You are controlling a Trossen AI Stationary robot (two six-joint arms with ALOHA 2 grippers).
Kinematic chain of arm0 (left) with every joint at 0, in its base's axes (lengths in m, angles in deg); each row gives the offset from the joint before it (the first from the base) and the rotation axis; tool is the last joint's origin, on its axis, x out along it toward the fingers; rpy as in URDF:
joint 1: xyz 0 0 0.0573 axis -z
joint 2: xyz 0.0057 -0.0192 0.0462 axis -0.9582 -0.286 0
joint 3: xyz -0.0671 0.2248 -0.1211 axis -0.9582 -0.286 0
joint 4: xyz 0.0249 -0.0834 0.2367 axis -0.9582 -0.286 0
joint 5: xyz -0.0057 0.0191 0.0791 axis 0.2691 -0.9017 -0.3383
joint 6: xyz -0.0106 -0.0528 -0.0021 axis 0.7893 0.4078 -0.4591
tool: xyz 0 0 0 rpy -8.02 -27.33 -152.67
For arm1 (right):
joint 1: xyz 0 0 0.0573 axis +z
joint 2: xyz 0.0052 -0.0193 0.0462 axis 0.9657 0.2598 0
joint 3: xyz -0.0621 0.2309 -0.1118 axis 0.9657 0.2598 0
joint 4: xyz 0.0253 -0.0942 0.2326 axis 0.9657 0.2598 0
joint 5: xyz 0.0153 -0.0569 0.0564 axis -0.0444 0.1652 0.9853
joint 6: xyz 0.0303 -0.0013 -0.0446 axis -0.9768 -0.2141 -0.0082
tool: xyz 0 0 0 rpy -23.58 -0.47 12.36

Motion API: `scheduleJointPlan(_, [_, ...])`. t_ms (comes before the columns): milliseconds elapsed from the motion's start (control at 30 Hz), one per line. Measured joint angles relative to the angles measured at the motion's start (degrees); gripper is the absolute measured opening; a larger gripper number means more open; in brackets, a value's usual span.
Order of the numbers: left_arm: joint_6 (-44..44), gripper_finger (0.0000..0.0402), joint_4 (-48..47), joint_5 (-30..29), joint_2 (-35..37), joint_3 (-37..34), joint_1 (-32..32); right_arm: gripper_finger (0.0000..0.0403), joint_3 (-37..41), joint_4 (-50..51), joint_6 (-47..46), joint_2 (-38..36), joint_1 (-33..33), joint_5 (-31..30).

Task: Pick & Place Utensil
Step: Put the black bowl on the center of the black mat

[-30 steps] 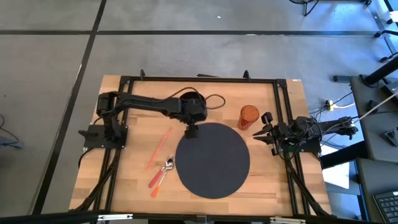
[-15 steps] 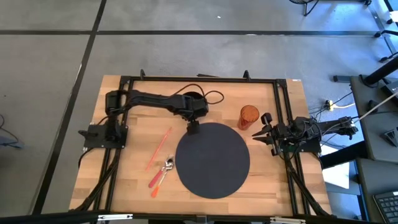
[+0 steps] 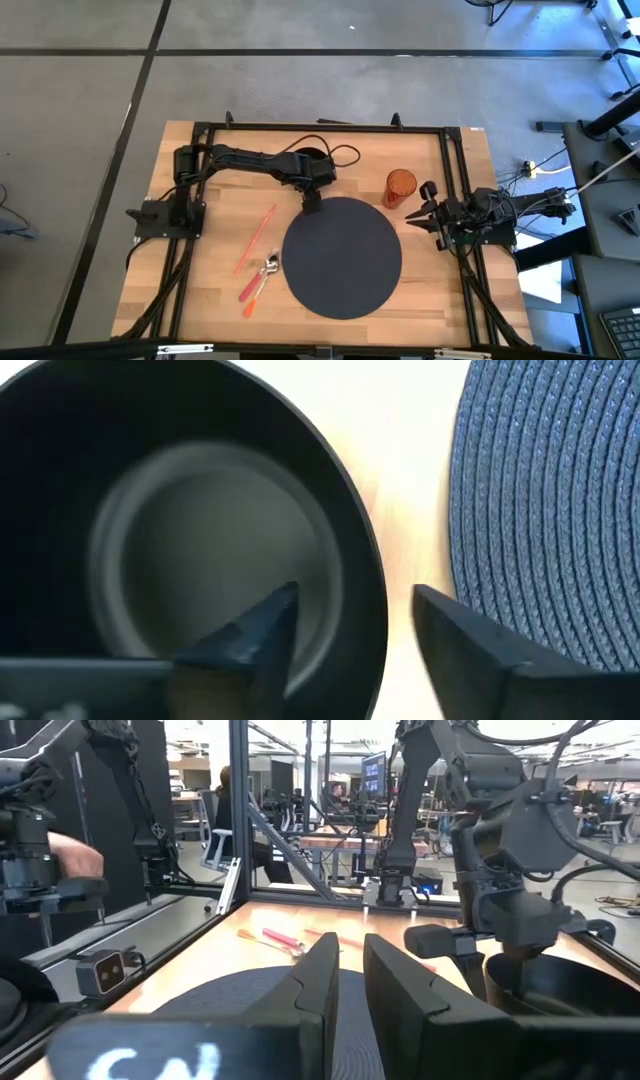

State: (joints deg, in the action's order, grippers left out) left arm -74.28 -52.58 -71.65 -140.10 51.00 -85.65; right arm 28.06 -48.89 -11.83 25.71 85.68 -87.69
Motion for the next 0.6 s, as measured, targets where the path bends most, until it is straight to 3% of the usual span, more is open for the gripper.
scheduleJointPlan(233, [-0.02,0.0015,0.01,-1.78,0.08,0.00,0.41,0.0053,0.00,-0.01,-0.10,0.00,0.00,0.02])
scheduleJointPlan(433, [-1.54,0.0005,-1.08,-2.40,1.54,0.51,3.29,0.0053,0.00,-0.01,-0.10,0.00,0.00,0.00])
scheduleJointPlan(600, [-1.69,0.0004,-8.01,-3.52,2.18,7.26,9.27,0.0053,0.00,-0.24,0.01,0.00,-0.01,0.01])
